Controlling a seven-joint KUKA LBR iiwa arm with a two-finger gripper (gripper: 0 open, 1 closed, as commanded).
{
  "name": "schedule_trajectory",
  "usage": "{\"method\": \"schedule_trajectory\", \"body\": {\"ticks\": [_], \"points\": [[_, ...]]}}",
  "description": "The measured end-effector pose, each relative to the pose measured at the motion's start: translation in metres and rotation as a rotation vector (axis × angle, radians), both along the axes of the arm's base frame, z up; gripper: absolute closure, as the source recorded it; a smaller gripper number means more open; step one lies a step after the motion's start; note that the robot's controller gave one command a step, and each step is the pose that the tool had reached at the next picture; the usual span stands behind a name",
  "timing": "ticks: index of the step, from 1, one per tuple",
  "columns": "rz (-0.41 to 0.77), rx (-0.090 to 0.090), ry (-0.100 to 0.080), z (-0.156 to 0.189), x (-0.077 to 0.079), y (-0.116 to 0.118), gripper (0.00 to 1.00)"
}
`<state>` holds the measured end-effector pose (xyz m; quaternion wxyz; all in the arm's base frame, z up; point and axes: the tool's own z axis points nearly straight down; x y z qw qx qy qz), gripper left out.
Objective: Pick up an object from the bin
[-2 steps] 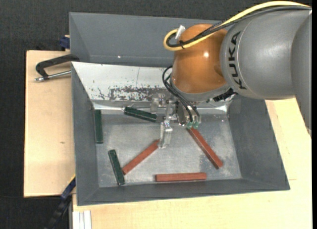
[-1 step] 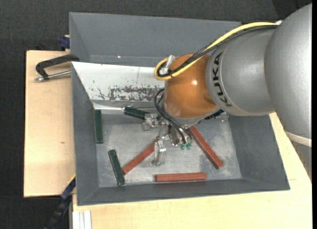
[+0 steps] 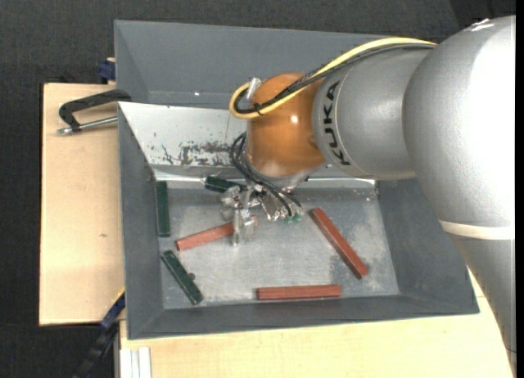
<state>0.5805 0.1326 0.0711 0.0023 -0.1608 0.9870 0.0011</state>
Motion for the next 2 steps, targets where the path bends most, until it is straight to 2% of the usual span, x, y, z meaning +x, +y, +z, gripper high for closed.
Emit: {"method": "schedule_trajectory", "body": {"ticks": [1, 2], "points": [[0.0, 0.0, 0.0, 0.0, 0.0, 0.0, 1.0], [0.061, 0.0, -0.002, 0.151, -0.002, 0.005, 1.0]]}}
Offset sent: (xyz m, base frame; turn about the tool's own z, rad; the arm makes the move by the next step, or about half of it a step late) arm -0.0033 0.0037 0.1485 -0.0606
